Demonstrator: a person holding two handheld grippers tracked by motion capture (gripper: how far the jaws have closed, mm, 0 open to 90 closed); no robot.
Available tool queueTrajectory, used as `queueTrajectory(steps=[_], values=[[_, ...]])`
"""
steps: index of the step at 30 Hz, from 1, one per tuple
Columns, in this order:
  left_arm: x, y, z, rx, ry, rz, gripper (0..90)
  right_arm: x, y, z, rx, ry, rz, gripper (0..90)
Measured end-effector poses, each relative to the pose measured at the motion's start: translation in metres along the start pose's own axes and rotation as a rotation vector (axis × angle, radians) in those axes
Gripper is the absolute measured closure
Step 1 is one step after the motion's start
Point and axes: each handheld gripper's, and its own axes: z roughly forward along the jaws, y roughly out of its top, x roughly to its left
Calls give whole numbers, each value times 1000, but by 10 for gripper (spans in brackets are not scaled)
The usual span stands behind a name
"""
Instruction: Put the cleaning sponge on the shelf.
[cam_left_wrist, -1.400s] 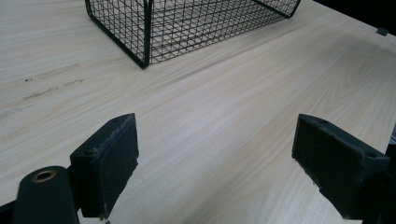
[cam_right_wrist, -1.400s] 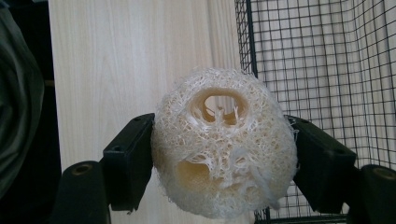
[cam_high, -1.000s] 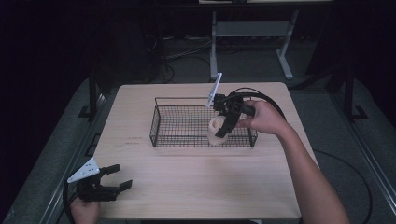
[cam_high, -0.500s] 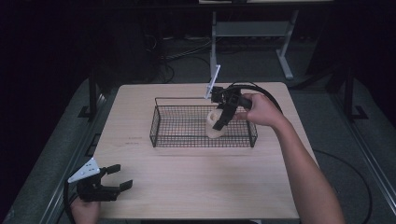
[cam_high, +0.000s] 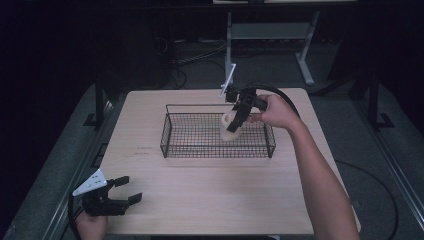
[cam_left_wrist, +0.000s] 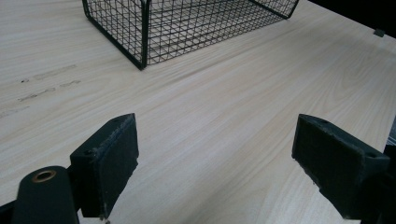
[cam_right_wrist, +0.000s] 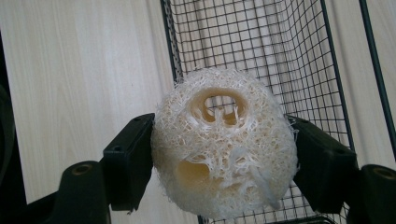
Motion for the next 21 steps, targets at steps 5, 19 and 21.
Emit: queueTrajectory(steps=[5, 19, 21], values=[[0, 0, 0, 3, -1, 2, 134, -8, -1, 5, -1, 7, 21, 281], [0, 1, 1, 4, -3, 5, 134, -24, -4, 14, 3, 12, 61, 281], [0, 1, 1, 4, -3, 5, 134, -27, -4, 18, 17, 13, 64, 281]])
